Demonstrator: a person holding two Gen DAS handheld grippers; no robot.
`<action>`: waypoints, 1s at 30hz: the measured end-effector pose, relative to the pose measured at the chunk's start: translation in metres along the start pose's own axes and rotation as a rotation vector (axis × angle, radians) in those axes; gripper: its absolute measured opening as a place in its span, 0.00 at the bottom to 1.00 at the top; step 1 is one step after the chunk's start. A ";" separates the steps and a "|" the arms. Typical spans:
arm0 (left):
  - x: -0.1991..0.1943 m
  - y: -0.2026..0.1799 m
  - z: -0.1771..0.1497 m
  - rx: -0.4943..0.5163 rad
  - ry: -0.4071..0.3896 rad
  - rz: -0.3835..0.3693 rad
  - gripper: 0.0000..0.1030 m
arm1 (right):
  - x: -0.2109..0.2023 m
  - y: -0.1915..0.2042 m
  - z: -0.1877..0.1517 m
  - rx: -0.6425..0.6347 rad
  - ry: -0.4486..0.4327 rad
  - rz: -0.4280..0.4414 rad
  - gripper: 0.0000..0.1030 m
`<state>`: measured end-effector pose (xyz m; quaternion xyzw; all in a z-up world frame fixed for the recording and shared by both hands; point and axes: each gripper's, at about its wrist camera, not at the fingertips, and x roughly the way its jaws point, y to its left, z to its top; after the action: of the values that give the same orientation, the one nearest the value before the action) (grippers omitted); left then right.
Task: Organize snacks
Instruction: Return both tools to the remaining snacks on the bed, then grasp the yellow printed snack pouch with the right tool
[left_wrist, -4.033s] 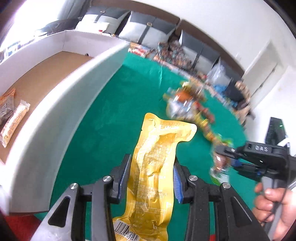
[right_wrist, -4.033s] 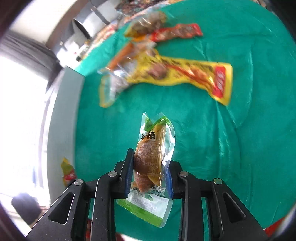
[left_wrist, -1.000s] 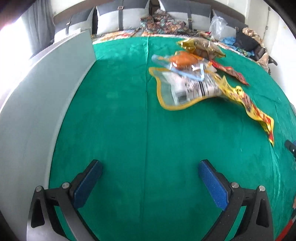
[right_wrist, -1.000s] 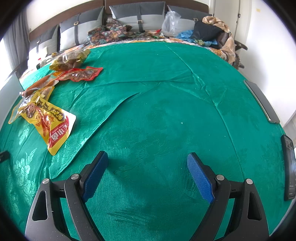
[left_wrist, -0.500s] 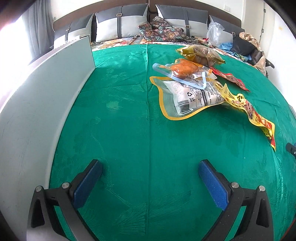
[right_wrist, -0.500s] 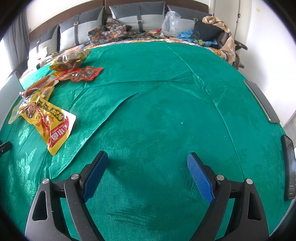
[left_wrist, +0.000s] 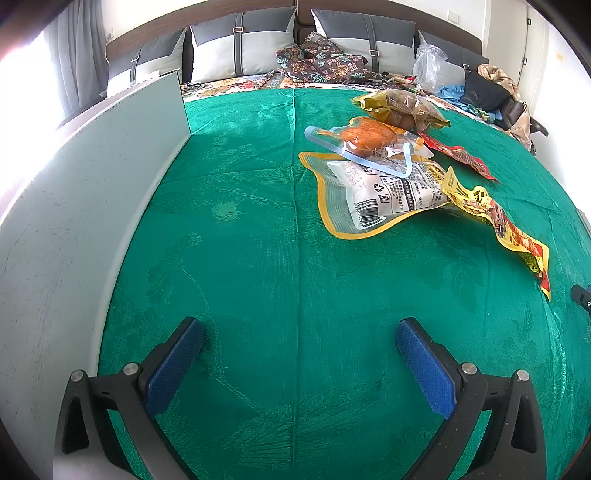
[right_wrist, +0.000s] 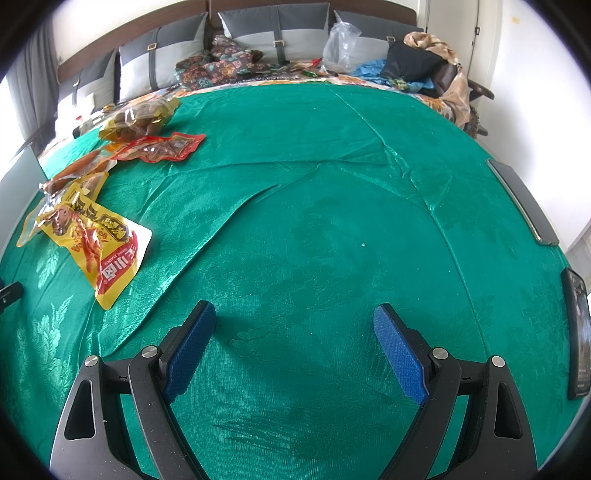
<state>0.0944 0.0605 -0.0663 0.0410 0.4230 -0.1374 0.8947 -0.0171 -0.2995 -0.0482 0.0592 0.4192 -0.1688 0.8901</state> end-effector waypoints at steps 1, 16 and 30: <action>0.000 0.000 0.000 0.000 0.000 0.000 1.00 | 0.000 0.000 0.000 0.000 0.000 0.000 0.87; 0.000 0.000 0.000 -0.001 0.000 0.001 1.00 | 0.000 0.000 0.000 0.001 0.000 -0.001 0.87; 0.000 -0.001 0.000 -0.001 0.000 0.002 1.00 | -0.002 0.003 0.008 -0.038 0.008 0.011 0.85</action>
<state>0.0941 0.0597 -0.0659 0.0411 0.4233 -0.1364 0.8947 -0.0114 -0.2980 -0.0410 0.0453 0.4257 -0.1559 0.8902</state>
